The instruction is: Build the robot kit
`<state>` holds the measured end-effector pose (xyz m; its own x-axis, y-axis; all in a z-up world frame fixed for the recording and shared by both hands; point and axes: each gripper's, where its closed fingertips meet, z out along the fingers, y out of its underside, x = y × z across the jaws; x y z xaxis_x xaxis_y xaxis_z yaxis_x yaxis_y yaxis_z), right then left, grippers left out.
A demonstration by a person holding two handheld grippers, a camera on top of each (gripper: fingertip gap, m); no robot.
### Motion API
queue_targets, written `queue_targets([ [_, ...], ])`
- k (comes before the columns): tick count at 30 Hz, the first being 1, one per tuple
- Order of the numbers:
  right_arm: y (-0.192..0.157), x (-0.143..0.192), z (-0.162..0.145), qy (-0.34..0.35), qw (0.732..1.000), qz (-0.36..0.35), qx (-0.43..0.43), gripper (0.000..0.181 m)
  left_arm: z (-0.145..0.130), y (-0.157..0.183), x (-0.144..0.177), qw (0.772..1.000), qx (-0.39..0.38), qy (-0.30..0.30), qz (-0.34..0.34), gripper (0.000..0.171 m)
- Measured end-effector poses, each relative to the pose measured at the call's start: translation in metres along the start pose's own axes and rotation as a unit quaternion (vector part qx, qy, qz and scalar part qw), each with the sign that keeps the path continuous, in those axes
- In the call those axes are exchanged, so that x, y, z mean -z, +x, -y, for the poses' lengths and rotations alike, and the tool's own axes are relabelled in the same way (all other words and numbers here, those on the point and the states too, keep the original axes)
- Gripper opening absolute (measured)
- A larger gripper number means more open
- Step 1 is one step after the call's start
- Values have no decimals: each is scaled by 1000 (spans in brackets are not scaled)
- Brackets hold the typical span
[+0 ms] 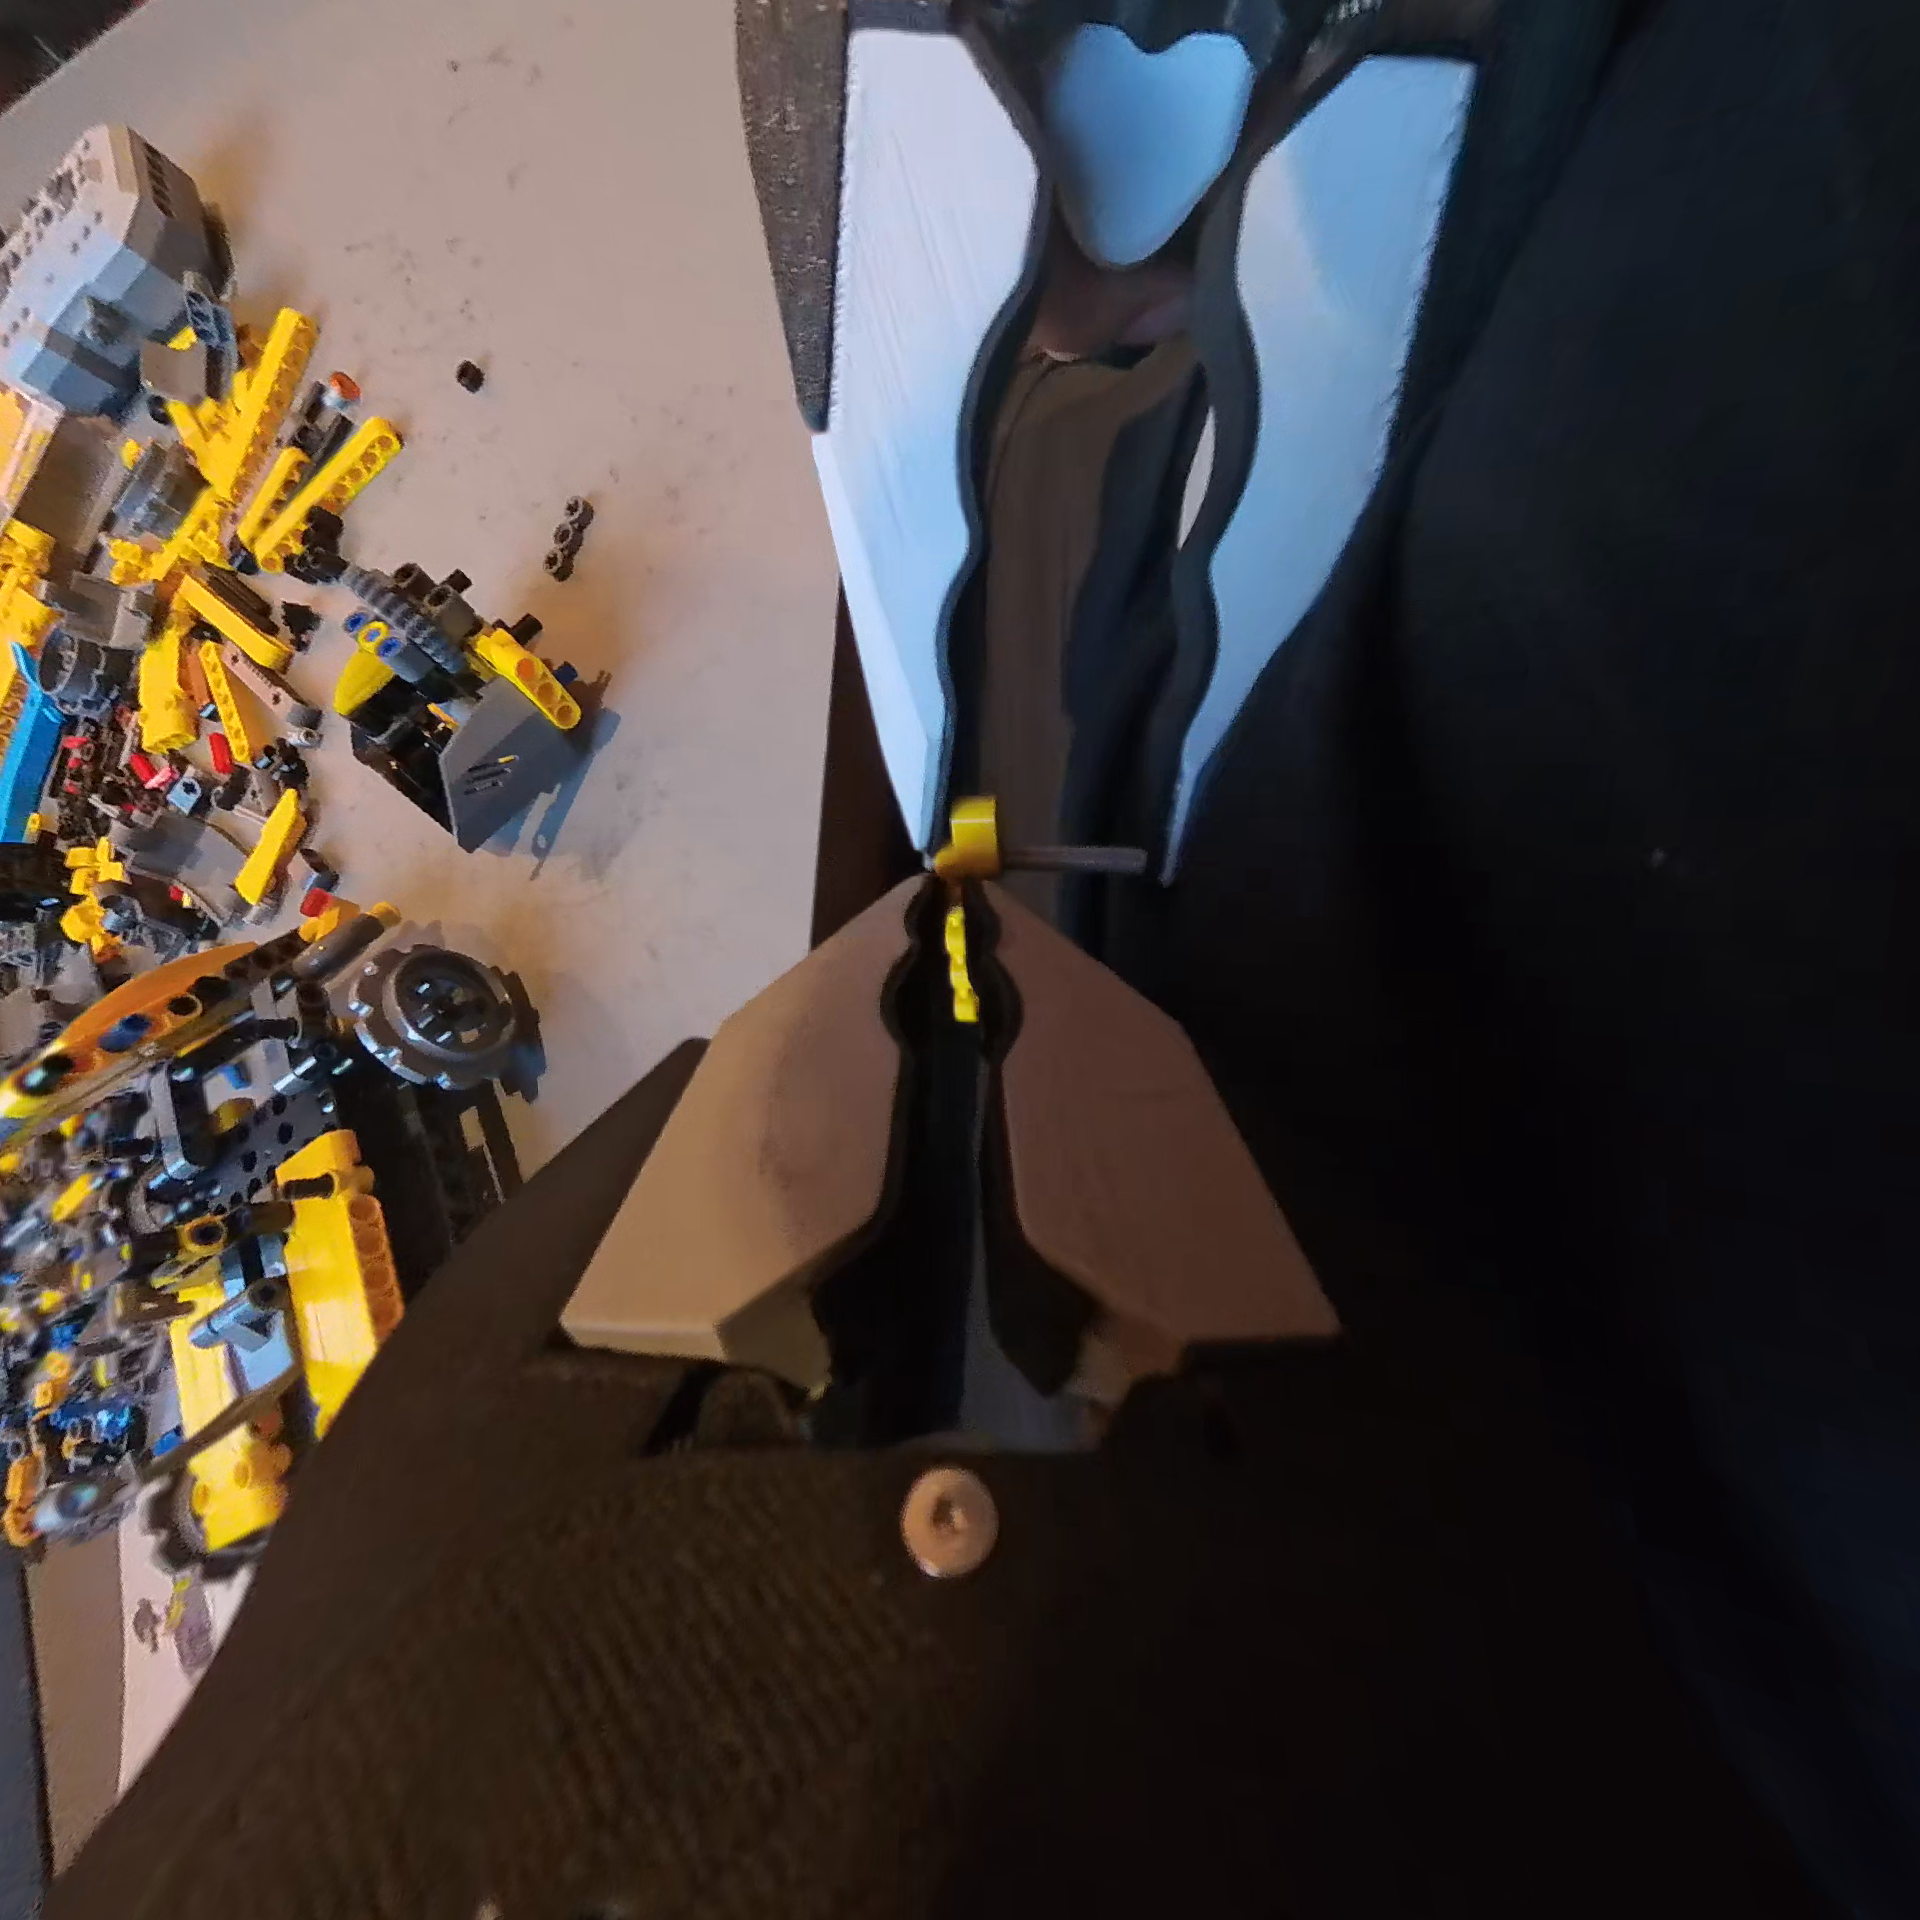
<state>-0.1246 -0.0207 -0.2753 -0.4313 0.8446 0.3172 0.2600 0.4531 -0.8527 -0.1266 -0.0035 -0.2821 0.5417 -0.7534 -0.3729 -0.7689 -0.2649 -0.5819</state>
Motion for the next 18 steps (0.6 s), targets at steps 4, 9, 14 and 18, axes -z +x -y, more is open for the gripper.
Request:
queue_targets([
  [4,-7,-2,1,4,999,20,-25,35,-3,7,0,1000,-15,-11,7,0],
  [9,-9,0,5,10,999,17,-25,33,-2,6,5,1000,-20,-10,20,1],
  [14,7,-2,3,25,997,7,-67,36,-3,-13,2,1000,7,-4,27,1],
  [18,11,-1,-1,17,997,10,-74,34,-3,-15,-2,999,-27,-15,45,1],
])
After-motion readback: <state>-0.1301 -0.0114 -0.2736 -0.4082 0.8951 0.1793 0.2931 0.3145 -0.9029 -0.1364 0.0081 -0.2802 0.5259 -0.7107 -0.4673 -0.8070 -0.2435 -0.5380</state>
